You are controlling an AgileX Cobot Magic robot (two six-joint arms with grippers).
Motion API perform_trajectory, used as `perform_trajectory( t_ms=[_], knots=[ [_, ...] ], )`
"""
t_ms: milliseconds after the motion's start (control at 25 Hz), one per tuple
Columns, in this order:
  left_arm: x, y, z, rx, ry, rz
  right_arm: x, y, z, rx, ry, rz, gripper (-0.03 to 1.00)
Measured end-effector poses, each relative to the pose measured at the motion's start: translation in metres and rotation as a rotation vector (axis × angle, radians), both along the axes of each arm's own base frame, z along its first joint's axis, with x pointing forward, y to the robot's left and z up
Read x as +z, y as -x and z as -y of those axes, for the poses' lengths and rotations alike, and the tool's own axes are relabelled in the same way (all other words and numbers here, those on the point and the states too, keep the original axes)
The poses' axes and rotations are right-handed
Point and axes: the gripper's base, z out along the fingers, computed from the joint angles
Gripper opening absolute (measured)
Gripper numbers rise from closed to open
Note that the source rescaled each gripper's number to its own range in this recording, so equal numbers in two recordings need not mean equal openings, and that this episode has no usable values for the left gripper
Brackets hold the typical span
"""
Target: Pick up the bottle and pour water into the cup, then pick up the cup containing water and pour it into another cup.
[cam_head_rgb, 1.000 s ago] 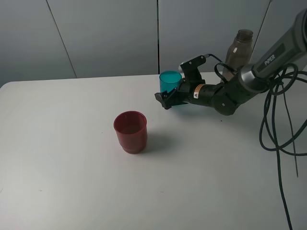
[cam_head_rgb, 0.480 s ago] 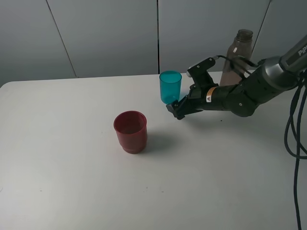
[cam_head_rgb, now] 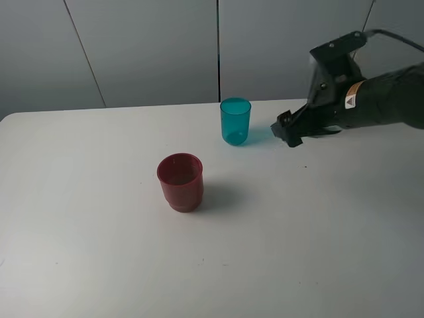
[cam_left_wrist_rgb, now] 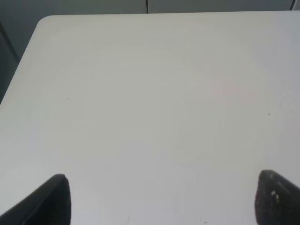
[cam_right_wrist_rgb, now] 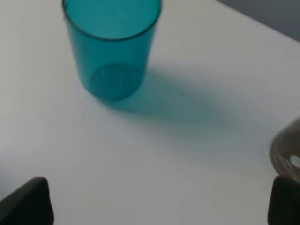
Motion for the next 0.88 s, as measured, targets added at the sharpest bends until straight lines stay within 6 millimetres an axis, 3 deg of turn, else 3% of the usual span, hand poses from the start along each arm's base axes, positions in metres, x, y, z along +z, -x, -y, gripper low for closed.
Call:
perform_trajectory(
  t_ms=[200,440,640,880],
  knots=[
    [0.000,0.000,0.000,0.000,0.000,0.000,0.068,0.045,0.020,-0.096,-0.094,0.044,0.99],
    [0.000,0.000,0.000,0.000,0.000,0.000,0.112,0.119,0.047,-0.104,-0.089,0.001,0.99],
    [0.000,0.000,0.000,0.000,0.000,0.000,0.131,0.184,0.072,-0.107,-0.104,0.031,0.99],
    [0.000,0.000,0.000,0.000,0.000,0.000,0.130,0.241,0.094,-0.114,-0.110,0.041,0.99]
  ],
)
